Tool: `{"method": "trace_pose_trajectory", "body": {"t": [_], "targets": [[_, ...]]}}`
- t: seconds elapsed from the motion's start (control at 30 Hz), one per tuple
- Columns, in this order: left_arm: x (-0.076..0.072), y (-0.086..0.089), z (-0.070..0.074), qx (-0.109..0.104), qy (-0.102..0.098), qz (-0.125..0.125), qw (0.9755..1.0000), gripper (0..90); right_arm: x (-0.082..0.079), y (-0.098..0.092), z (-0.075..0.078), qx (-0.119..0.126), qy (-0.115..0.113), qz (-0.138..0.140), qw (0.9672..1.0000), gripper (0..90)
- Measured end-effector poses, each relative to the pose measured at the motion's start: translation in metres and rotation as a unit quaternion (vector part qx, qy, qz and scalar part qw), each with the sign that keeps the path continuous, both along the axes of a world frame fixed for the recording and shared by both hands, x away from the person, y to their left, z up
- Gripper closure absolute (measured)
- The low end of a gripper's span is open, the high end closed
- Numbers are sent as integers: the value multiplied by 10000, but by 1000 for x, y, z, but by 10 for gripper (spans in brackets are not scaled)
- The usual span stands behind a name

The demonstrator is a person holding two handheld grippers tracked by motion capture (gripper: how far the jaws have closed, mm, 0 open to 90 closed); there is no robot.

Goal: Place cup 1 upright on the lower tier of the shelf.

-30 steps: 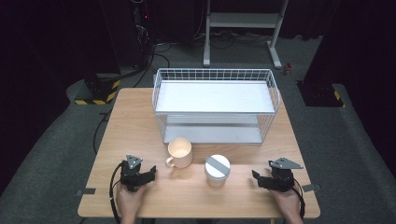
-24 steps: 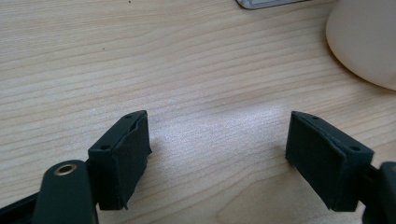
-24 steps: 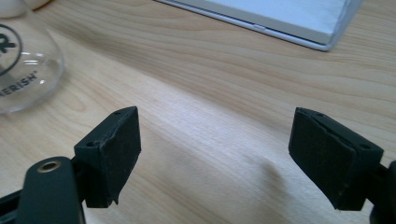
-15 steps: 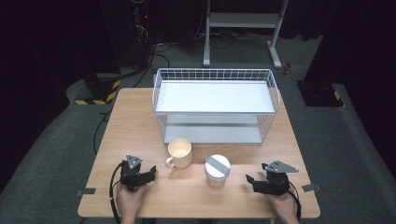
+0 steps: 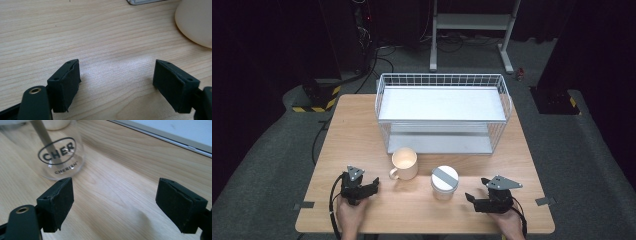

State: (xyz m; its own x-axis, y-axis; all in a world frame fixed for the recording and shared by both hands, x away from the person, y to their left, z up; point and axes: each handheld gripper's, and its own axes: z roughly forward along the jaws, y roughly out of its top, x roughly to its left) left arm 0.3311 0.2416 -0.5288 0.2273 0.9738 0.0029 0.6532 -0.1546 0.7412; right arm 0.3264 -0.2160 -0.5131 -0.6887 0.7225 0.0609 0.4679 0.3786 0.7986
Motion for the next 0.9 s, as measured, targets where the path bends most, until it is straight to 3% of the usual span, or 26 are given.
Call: {"method": "trace_pose_trajectory", "body": {"t": [0.67,0.9], "targets": [[0,0,0,-1,-9,6,10000,222,-3,42,6,165,-155,737,9970,98],[0,0,0,1,-1,6,10000,221,-1,52,6,153,-240,817,9963,89]]}}
